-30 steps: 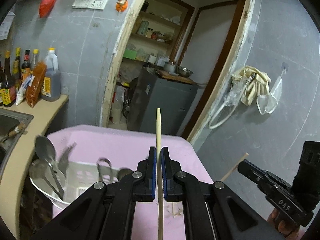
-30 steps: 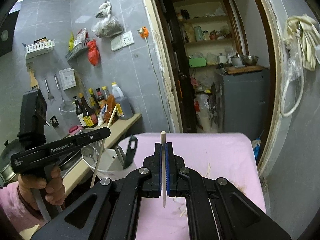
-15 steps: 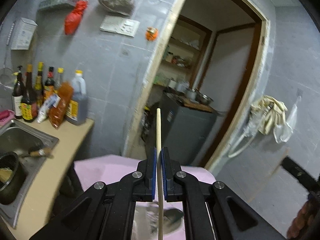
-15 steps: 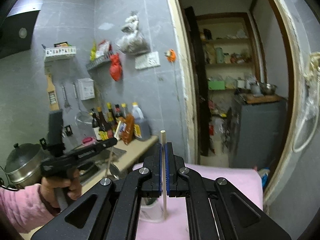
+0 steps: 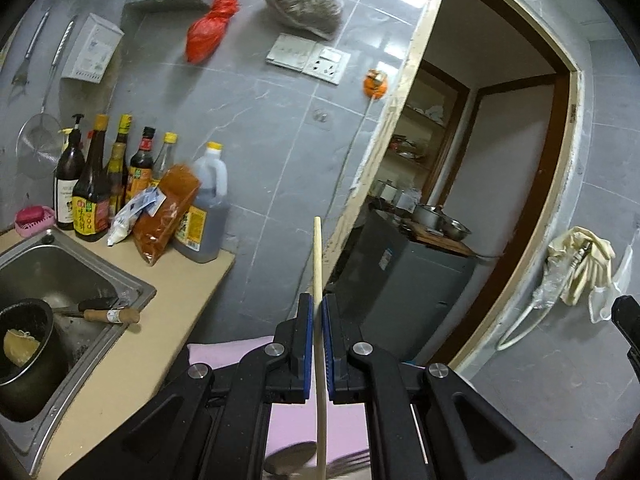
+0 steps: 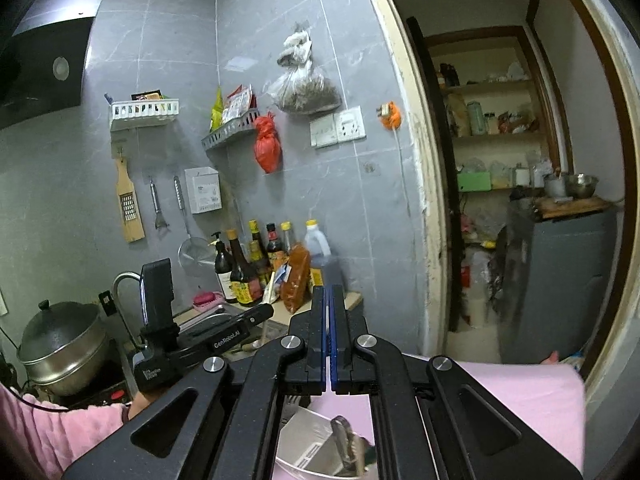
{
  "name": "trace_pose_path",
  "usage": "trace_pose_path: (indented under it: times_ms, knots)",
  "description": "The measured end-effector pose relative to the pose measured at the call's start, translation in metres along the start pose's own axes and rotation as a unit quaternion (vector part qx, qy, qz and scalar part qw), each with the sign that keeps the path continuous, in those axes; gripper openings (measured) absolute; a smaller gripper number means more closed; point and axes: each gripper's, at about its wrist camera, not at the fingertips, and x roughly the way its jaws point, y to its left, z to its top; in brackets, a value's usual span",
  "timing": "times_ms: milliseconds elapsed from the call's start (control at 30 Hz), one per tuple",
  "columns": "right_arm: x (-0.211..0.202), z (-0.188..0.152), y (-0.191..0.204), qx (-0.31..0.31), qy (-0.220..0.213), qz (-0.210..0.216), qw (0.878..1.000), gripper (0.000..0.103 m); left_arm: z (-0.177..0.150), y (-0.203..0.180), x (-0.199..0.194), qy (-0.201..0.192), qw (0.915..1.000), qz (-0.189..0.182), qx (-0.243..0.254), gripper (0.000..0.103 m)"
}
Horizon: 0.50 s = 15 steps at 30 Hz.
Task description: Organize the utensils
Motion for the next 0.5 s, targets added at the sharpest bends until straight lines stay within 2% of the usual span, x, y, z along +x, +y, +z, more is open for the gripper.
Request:
trace_pose_path:
  times_ms: [233,400,467,500]
  knots:
    - [0.026,-0.035,-0.012,0.036,0.027,0.003,0.999,0.002,-0.022,0.015,0.006,-0.018,0.9997,0.008,-0.017,0.005]
    - [0.019,-0.059,-0.029,0.064,0.039,-0.028,0.997,0.002,-0.039,0.02,0.001,-0.028,0.9992,0.014,-0.026,0.005]
    - [0.013,-0.069,-0.04,0.083,0.049,-0.045,0.994,0.005,-0.043,0.019,0.0,-0.034,0.9989,0.014,-0.027,0.005]
    - [0.009,-0.077,-0.048,0.095,0.062,-0.058,0.992,0.014,-0.045,0.019,0.001,-0.035,0.9989,0.018,-0.026,0.005]
